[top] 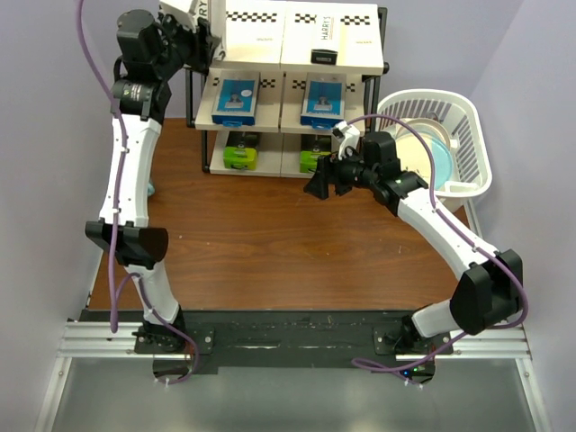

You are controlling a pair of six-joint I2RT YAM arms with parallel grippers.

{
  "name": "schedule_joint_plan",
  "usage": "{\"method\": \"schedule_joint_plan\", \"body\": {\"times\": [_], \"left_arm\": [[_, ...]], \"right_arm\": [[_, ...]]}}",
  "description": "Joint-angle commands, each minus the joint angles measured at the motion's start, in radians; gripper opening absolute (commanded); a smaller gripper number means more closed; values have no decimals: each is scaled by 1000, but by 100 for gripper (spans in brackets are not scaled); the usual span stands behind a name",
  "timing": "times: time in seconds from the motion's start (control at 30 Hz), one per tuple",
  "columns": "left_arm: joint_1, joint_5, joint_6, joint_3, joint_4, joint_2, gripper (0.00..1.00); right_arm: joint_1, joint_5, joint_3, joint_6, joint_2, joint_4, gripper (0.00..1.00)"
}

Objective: Place and organize the shaving razors onto the shelf

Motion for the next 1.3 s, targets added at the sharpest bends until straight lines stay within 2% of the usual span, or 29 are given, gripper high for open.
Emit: {"method": "schedule_joint_plan", "body": {"times": [0.0, 0.1, 0.17, 0.3, 0.4, 0.6, 0.8, 1.0, 1.07, 1.27], "left_arm": [[-2, 38, -43, 49, 86, 32, 51], [-2, 54, -58, 50, 94, 46, 55], [-2, 51, -64, 50, 95, 49, 64], [-2, 37, -60, 50, 111, 45, 75], [-2, 43, -50, 47, 120, 42, 77], [-3, 42, -43, 46, 187, 51, 70], [-8, 39, -55, 49, 221, 66, 70], [-23, 22, -46, 26, 244, 40, 81], [-26, 11, -41, -11, 252, 29, 100], [-42, -52, -33, -73, 264, 28, 100]], "right_arm": [[-8, 5, 0, 7, -14, 37, 82], [-11, 3, 3, 8, -6, 36, 82], [-16, 3, 1, 8, -6, 36, 82], [-19, 5, -9, 16, -8, 43, 82], [-20, 2, -22, 25, -9, 49, 82], [-23, 2, -26, 36, -3, 60, 82], [-26, 5, -28, 39, -3, 57, 82], [-34, 5, -52, 43, -17, 65, 82], [-36, 3, -57, 45, -17, 68, 82], [-37, 5, -60, 45, -18, 66, 82]]}}
